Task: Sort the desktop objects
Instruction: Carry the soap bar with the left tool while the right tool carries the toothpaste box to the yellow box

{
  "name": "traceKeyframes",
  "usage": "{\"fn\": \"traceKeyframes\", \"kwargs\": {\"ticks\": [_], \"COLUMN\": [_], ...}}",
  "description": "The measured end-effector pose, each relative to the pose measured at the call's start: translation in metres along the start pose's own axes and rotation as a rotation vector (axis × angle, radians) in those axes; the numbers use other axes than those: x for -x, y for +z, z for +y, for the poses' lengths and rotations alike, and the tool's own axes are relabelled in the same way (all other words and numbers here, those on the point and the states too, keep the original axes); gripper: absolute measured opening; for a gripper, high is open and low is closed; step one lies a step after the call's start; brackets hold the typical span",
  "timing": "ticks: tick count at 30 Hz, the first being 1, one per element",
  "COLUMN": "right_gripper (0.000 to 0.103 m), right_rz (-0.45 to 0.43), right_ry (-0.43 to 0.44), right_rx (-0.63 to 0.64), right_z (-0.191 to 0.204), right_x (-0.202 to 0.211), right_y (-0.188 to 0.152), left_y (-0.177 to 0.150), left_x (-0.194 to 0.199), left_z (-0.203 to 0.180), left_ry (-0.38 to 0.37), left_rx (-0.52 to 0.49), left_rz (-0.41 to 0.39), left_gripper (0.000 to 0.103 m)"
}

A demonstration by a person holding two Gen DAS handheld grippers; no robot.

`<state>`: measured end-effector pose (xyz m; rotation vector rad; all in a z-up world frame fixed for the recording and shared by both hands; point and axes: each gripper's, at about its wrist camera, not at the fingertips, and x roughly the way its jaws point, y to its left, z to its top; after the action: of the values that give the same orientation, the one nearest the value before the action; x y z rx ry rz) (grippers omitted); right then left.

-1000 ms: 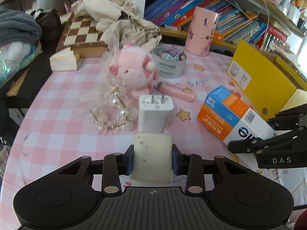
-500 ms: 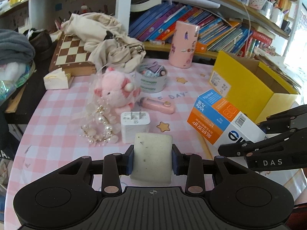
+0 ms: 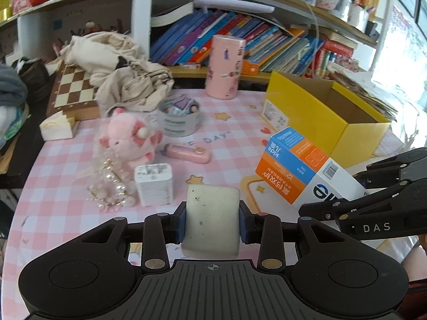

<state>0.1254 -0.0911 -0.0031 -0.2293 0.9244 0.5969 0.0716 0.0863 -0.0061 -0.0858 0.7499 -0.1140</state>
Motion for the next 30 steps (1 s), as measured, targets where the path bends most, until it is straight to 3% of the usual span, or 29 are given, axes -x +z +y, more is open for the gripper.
{"fn": "traceKeyframes", "kwargs": {"ticks": [20,30], "right_gripper": [0.038,0.038], "right_rz": [-0.037,-0.097], "right_ry": [0.037,0.086], "right_rx": [-0.081,-0.085], "right_z": [-0.043,-0.075], "right_x": [0.035,0.062], "right_y": [-0.024,-0.022], "left_y": [0.017,0.033], "left_x": [-0.002,0.001], "left_z": [-0.063,-0.096], "left_ry": [-0.063,-0.050], "left_rx": [-0.108,-0.121], "left_rz": [-0.018,-0.044], "left_gripper": [0.035,0.035]}}
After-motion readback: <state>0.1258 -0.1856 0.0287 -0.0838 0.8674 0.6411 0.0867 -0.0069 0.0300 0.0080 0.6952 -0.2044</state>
